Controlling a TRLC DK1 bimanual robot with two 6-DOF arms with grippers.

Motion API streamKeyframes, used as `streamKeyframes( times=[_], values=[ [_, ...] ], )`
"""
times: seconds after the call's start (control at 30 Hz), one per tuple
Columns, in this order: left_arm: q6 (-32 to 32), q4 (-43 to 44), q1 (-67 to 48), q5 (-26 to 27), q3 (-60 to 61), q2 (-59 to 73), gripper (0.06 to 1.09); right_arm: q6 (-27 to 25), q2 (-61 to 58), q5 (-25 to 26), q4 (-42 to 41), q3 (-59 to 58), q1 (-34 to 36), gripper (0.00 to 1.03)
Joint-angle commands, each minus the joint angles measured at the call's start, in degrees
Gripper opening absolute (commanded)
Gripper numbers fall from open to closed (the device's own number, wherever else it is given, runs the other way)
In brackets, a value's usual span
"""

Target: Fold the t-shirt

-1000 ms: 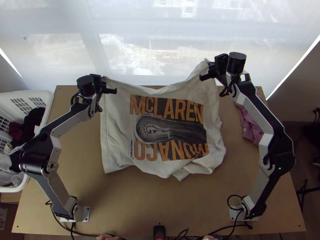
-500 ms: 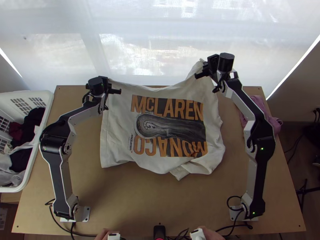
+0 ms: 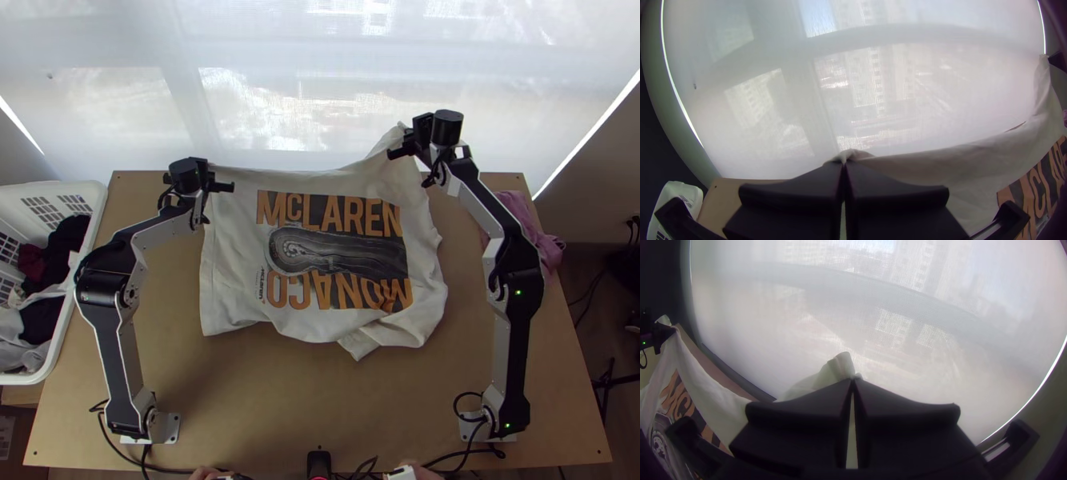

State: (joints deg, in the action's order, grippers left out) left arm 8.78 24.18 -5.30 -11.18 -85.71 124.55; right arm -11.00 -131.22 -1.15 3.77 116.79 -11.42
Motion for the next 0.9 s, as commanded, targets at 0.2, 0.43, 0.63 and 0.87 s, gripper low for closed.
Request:
streamKeyframes(
  times=[0.2, 0.43, 0.63, 0.87],
  values=[
    [-1.13, -0.01, -0.85, 0.28, 6.70, -5.64, 0.09, 2.57, 10.28, -0.08, -0.17, -13.61, -0.27, 0.02],
    [-2.54, 0.25, -2.26, 0.28, 10.83, -9.50, 0.09, 4.06, 16.87, -0.08, -0.34, -22.84, -0.36, 0.02],
    [-2.54, 0.25, -2.17, 0.28, 12.76, -11.96, 0.09, 4.94, 22.41, -0.17, -0.43, -27.85, -0.18, 0.02],
    [-3.06, 0.16, -2.08, 0.28, 17.51, -16.62, 0.09, 5.20, 29.00, -0.17, -0.69, -34.70, -0.18, 0.02]
  ],
)
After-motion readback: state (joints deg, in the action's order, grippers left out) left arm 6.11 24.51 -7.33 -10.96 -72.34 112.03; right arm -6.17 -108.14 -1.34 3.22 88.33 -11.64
